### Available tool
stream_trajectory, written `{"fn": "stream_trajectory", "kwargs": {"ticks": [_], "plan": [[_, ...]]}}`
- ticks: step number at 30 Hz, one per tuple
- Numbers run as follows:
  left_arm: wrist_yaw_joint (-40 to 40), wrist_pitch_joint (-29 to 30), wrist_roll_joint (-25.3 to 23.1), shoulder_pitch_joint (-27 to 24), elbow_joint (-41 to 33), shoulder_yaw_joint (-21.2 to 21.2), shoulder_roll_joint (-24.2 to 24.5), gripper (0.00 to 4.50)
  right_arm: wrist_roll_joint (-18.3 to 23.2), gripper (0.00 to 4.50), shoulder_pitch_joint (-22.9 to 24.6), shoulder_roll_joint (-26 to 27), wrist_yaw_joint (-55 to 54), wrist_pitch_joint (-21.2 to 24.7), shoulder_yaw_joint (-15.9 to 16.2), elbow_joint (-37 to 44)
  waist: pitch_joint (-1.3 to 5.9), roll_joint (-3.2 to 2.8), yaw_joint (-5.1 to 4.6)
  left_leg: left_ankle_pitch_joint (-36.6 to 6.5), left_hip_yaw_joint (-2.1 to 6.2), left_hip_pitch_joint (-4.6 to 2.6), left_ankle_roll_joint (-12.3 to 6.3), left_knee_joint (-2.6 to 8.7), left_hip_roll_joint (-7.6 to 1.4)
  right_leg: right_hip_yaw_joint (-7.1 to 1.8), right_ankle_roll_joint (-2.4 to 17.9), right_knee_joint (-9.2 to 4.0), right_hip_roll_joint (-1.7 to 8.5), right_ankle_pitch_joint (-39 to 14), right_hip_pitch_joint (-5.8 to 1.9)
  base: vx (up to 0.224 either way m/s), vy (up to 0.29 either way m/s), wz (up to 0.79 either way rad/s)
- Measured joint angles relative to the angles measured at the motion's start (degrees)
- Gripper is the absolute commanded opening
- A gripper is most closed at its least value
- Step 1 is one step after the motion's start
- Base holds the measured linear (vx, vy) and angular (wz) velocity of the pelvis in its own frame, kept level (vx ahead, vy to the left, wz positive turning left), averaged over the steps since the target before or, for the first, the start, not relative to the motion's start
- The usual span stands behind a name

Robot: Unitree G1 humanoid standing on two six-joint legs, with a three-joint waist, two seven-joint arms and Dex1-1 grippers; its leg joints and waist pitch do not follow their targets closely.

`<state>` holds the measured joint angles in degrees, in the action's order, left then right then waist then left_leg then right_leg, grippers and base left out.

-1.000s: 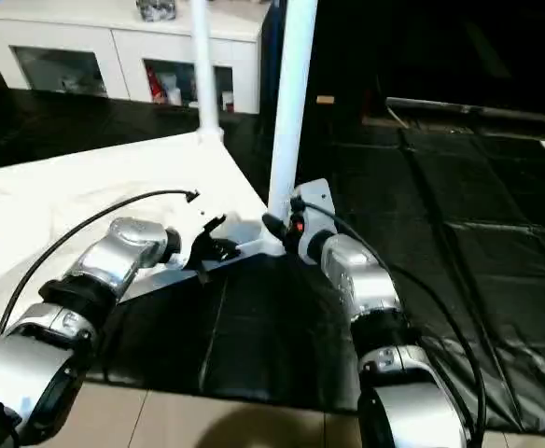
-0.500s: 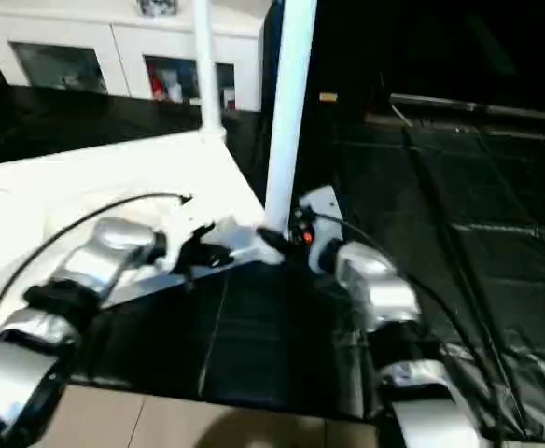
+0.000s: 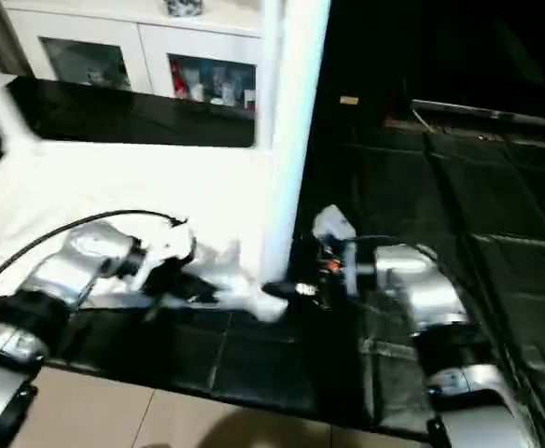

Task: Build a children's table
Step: Rotate leg to tighten

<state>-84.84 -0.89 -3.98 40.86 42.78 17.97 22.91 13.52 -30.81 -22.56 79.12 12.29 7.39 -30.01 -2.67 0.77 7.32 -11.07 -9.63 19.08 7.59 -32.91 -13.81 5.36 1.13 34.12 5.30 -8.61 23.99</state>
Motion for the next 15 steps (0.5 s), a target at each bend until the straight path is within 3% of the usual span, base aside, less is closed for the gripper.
{"fn": "stream_trajectory", "kwargs": {"ticks": [3, 5, 10, 11, 15], "plan": [[-1.5, -0.1, 0.3, -0.4, -1.1, 0.6, 0.4, 0.0, 0.6, 4.35, 0.1, -0.1, 3.0, 0.2, 0.5, 0.6, 0.0, 0.0, 0.25, 0.0, 0.0, 0.0, 0.0, -0.01, -0.02, 0.0, 0.0, 0.02, 0.0, 0.0, 0.0, 0.0, 0.0, 0.0], [-2.4, -0.3, 0.5, -0.6, -1.7, 1.1, 0.7, 0.0, 0.7, 4.01, 0.1, -0.2, 4.9, 0.2, 1.4, 0.6, 0.0, 0.01, 0.56, 0.0, 0.0, 0.0, 0.0, -0.01, -0.03, 0.01, 0.0, 0.03, -0.01, 0.0, 0.0, 0.0, 0.0, 0.0], [-3.8, -0.6, 0.5, -1.0, -2.7, 1.6, 1.2, 0.0, 1.5, 3.88, 0.1, 0.0, 6.3, 0.2, 2.1, 0.5, 0.0, 0.01, 0.94, 0.0, 0.0, 0.0, 0.0, -0.04, -0.03, 0.0, 0.0, 0.02, 0.0, 0.0, 0.0, 0.0, 0.0, 0.0], [-3.8, -0.6, 0.5, -1.0, -2.8, 1.6, 1.2, 0.0, 1.6, 3.59, 0.1, 0.0, 6.3, 0.2, 2.2, 0.5, 0.0, 0.01, 0.93, 0.0, 0.0, 0.01, 0.0, -0.06, -0.03, 0.0, 0.0, 0.02, 0.0, 0.0, 0.0, 0.0, 0.0, 0.0], [-3.8, -0.6, 0.5, -1.1, -3.2, 1.7, 1.4, 0.0, 1.6, 3.28, 0.1, 0.0, 6.7, 0.2, 2.2, 0.5, 0.0, 0.02, 0.92, 0.0, 0.0, 0.03, 0.0, -0.06, -0.04, 0.0, 0.0, 0.03, -0.01, 0.0, 0.0, 0.0, 0.0, 0.0]]}}
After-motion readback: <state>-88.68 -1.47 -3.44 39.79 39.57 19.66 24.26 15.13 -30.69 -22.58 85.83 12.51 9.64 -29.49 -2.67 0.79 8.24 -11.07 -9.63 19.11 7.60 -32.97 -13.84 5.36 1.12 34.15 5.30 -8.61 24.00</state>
